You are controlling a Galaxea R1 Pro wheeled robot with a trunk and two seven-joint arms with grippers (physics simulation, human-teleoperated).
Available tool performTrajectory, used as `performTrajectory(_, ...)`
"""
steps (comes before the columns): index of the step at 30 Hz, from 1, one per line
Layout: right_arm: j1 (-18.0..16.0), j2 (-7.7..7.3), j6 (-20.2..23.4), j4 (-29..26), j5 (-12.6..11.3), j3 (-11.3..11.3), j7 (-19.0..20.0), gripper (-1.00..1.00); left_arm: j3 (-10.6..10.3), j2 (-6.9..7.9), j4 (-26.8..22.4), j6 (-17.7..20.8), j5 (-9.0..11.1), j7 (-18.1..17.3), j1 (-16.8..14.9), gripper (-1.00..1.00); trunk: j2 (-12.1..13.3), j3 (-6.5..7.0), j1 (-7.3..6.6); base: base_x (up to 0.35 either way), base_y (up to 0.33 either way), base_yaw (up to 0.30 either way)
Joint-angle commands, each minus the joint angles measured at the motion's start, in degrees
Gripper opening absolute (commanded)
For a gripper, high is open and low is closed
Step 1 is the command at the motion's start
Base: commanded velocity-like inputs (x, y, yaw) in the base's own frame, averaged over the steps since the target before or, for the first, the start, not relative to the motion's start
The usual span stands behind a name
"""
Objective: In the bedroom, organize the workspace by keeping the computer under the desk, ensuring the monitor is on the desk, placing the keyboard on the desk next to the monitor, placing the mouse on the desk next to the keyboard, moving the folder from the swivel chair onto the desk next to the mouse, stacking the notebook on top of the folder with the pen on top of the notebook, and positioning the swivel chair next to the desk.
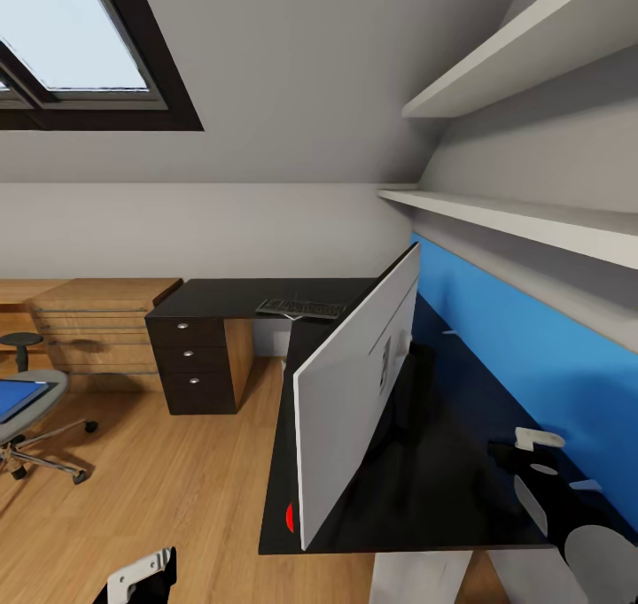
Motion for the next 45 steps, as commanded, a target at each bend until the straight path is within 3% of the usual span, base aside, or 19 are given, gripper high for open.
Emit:
performTrajectory(1, 0.0, 0.0, 0.3, -0.1, -0.6, 0.1, -0.2, 1.0, -0.3, 0.08, -0.1, -0.4, 0.6, 0.3, 0.0, 1.0, 0.0, -0.05, 0.0, 0.006, 0.0, 0.0)
performTrajectory(32, 0.0, -0.07, 0.6, 0.1, -0.7, 0.1, -0.2, 1.0, -0.3, 0.0, -0.9, -0.4, 0.5, 0.4, 0.0, 1.0, 0.0, -0.05, 0.0, 0.073, 0.0, 0.0)
performTrajectory(39, -0.1, -0.11, 2.8, 0.0, -0.7, 0.0, -0.3, 1.0, -0.3, 0.0, -1.8, -0.3, 0.6, 0.4, 0.0, 1.0, 0.0, -0.05, 0.0, 0.001, 0.0, 0.0)
performTrajectory(45, -0.3, -0.51, 3.7, 0.0, -0.7, 0.0, -0.4, 1.0, -0.2, 0.0, -2.5, -0.2, 3.3, 0.4, 0.0, 1.0, 0.0, -0.05, 0.0, 0.0, 0.0, 0.0)
